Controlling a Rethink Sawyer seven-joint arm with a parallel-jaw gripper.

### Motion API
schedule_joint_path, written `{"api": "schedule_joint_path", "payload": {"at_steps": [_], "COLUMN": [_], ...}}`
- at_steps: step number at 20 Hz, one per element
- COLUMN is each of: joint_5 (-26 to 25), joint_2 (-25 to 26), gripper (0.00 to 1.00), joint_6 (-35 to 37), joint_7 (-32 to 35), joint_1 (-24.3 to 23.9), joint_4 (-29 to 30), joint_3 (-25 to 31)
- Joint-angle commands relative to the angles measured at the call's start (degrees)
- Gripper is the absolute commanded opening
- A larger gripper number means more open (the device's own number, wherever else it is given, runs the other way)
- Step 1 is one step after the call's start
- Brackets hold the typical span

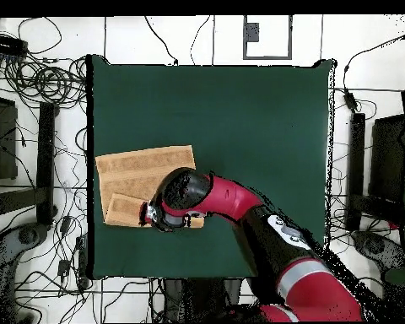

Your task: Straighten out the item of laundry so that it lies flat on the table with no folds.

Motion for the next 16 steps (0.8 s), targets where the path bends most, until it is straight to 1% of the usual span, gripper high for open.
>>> {"api": "schedule_joint_path", "payload": {"at_steps": [1,7,10,11,13,14,16], "joint_5": [6.3,8.7,6.6,0.1,-4.5,-5.6,-9.7], "joint_2": [-1.7,-3.9,-3.2,0.6,3.0,4.1,3.8], "gripper": [1.00,1.00,1.00,1.00,1.00,1.00,1.00], "joint_6": [2.4,3.5,1.4,-4.6,-10.1,-12.6,-20.5], "joint_7": [14.7,13.4,12.0,8.8,6.5,6.1,8.4], "joint_1": [1.4,1.3,2.3,3.9,5.3,5.6,8.4], "joint_4": [3.3,6.2,4.4,-2.1,-6.7,-8.5,-10.3], "joint_3": [-1.9,-2.1,-3.4,-5.9,-7.7,-8.2,-11.1]}}
